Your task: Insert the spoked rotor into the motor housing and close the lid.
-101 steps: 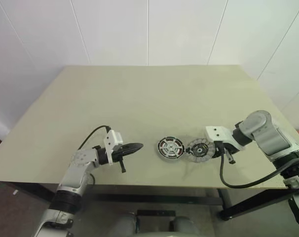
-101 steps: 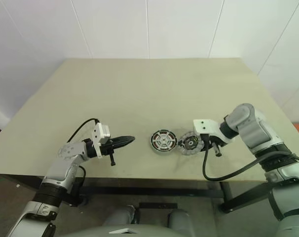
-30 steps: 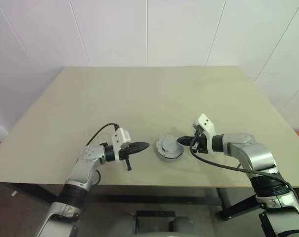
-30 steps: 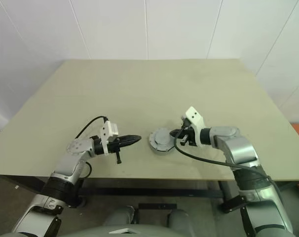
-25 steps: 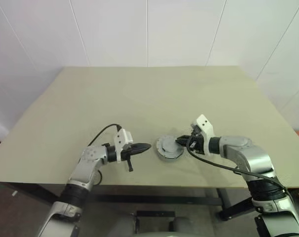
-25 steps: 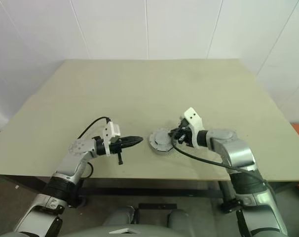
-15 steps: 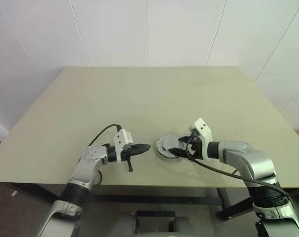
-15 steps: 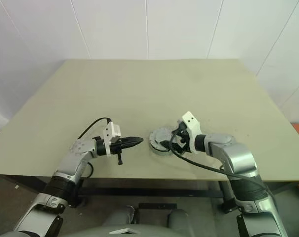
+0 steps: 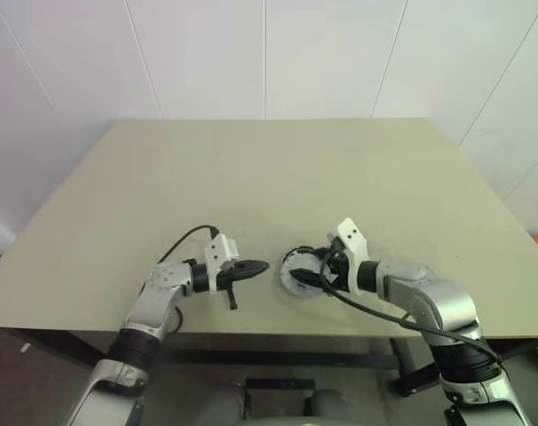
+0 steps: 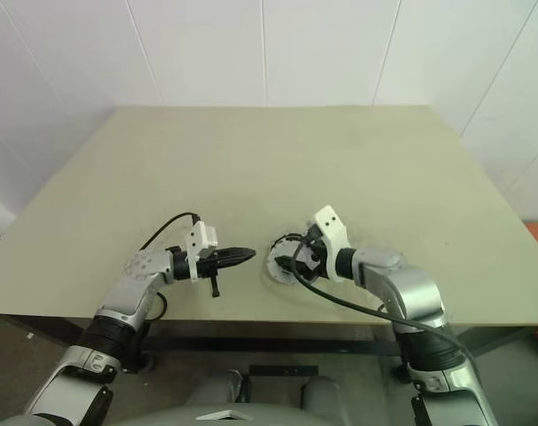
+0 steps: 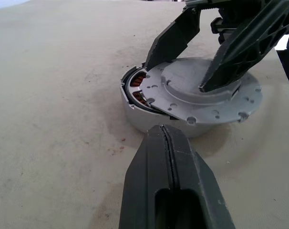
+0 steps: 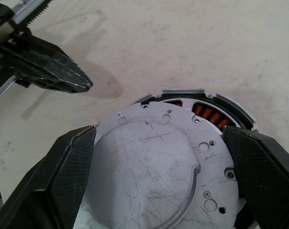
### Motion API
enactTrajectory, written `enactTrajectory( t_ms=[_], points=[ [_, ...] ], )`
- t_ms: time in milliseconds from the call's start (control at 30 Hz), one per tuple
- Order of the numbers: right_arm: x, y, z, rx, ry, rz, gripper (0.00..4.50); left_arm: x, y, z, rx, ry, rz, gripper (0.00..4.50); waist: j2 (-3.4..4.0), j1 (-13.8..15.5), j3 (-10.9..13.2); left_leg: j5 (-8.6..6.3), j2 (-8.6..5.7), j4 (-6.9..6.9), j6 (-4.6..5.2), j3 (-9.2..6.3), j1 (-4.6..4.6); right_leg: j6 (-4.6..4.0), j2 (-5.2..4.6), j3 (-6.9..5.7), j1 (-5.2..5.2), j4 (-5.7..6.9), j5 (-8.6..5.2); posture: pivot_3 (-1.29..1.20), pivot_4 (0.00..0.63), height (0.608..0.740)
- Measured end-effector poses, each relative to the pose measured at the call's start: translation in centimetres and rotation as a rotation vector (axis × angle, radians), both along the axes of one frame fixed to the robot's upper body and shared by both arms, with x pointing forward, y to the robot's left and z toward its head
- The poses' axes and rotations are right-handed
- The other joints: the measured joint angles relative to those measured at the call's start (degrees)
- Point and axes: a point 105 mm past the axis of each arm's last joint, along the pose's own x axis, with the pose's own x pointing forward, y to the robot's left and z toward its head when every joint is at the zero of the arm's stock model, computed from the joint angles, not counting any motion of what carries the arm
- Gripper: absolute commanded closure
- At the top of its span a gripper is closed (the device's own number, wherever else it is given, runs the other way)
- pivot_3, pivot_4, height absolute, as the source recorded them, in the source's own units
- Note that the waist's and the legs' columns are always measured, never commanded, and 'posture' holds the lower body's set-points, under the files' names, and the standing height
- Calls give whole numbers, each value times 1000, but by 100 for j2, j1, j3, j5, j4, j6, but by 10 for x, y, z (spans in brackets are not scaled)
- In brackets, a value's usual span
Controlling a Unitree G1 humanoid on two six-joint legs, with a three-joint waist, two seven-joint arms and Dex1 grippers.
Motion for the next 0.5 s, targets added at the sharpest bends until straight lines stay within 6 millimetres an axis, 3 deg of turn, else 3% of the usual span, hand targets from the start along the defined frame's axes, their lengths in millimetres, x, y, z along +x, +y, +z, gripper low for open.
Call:
enactTrajectory(
  t_ms=[167,500],
  points=[
    [-6,-4,-1,-43,-62,53,53,0,0,0,4,-1,0,4500,-1,-18,0,-1,0,-7,-1,2,1,0,4,0,0,-1,0,0,0,740],
    [26,-8,6,-13,-200,-76,53,0,-1,-2,18,-2,-4,4500,-2,12,1,1,-1,-6,3,1,-2,0,1,-2,0,-3,0,0,0,740]
  ],
)
